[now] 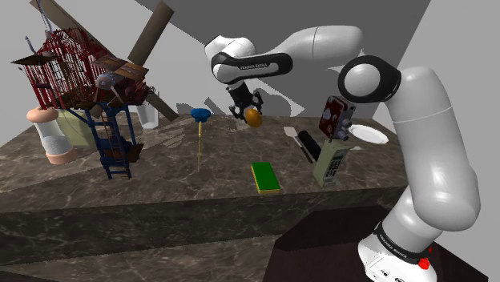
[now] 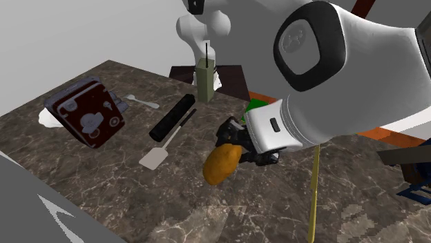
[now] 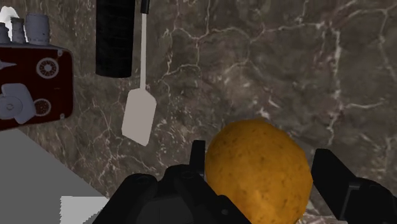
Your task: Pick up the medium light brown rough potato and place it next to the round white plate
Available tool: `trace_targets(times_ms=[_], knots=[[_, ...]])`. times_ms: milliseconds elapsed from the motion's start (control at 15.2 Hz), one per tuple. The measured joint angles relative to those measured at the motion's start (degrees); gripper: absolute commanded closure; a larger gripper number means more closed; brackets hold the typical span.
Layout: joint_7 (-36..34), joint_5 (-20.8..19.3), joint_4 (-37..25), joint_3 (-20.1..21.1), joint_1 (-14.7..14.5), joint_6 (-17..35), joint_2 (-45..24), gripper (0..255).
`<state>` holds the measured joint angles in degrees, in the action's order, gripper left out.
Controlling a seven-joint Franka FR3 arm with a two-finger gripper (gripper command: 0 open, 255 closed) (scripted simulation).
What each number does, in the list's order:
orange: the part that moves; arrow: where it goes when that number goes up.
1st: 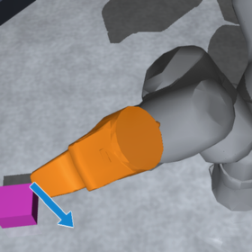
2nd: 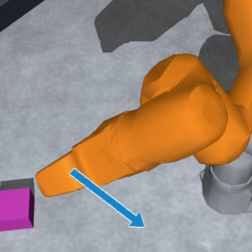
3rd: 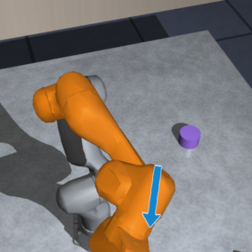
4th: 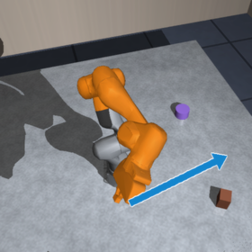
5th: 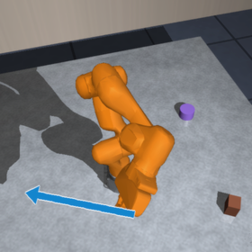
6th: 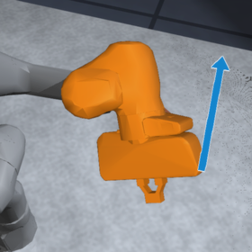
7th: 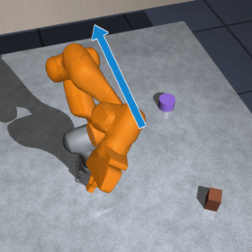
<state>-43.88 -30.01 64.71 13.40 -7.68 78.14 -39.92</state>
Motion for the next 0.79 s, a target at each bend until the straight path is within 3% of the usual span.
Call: trace_targets(times_ms=[660, 792], knots=[[3.25, -0.51, -8.33, -0.41, -1.33, -7.13, -0.39, 255], [3.12, -0.07, -2.83, -0.12, 0.27, -5.23, 3.24, 255]])
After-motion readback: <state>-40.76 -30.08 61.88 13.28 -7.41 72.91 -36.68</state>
